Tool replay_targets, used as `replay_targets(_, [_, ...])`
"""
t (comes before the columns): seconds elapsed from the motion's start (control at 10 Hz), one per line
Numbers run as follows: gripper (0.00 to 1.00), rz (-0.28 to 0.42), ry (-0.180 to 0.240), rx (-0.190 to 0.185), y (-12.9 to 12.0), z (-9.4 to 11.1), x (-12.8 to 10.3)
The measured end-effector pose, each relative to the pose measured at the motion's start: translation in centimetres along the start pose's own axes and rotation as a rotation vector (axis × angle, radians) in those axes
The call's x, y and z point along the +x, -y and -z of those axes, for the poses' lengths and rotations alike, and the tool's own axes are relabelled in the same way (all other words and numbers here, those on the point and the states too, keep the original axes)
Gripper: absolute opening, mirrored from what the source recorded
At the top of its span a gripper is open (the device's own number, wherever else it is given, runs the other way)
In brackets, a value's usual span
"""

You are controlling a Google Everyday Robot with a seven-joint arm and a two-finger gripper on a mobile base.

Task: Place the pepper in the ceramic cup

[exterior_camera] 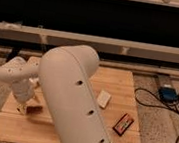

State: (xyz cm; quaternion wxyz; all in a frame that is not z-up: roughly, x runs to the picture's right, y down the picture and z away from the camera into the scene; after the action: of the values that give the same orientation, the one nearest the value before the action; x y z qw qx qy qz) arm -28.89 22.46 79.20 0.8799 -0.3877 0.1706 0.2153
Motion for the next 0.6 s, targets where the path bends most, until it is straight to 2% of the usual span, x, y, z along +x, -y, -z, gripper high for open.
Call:
replay_targets(0.1, [0.57, -0.006, -0.034, -0.002, 0.20, -1.03, 0.09])
replay_targets(0.2, [0.43, 0.004, -0.054, -0.008, -0.31, -1.39, -0.11])
replay_targets(0.4, [0.22, -0.004, -0.063, -0.015, -0.17, -0.95, 0.07])
replay_targets(0.6, [0.07, -0.002, -0.067, -0.015, -0.34, -0.84, 0.13])
